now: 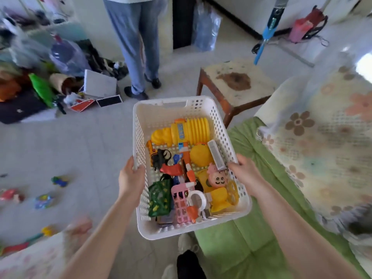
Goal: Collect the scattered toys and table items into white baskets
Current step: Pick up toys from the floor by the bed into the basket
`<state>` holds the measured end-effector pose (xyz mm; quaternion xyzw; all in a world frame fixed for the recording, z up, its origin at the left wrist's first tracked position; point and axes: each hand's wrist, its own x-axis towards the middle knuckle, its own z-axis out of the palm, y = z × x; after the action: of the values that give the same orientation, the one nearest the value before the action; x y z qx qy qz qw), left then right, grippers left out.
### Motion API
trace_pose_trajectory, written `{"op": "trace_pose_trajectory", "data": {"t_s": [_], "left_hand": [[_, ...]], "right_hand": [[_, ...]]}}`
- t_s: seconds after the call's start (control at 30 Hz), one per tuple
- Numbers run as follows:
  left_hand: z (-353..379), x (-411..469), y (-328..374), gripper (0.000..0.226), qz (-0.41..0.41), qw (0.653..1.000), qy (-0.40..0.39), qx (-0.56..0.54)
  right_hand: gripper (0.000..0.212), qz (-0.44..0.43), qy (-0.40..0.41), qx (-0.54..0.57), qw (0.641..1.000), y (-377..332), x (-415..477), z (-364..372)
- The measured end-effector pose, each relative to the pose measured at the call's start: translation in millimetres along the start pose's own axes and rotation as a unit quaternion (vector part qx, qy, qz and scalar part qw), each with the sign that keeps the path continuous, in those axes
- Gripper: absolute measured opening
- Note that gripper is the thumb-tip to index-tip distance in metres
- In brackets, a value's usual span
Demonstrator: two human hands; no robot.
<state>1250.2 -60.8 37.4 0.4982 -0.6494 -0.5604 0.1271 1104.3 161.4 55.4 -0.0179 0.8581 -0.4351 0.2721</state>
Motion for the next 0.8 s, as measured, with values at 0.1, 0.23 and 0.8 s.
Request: {"op": "trace_pose_trajectory", "data": {"t_s": [0.1, 0.23, 0.8], "left_hand": [[-22.4, 14.5, 6.8, 0.057, -0.015, 0.999, 0.044, -0.022], [-50.7, 32.4, 20.8, 0.046, -0.030, 0.993, 0.110, -0.041], [-203.0, 86.7, 30.2, 0.041, -0.042, 0.929, 0.335, -0.151]], "right_hand": [[0.026, -0.048, -0.043, -0.029, 0.998, -38.6, 24.9, 21.3], [0.031, -0.096, -0.087, -0.073, 0.989, -93.8, 56.5, 49.6], [0.032, -0.266, -0.257, -0.185, 0.911, -280.9, 90.4, 230.9]]}}
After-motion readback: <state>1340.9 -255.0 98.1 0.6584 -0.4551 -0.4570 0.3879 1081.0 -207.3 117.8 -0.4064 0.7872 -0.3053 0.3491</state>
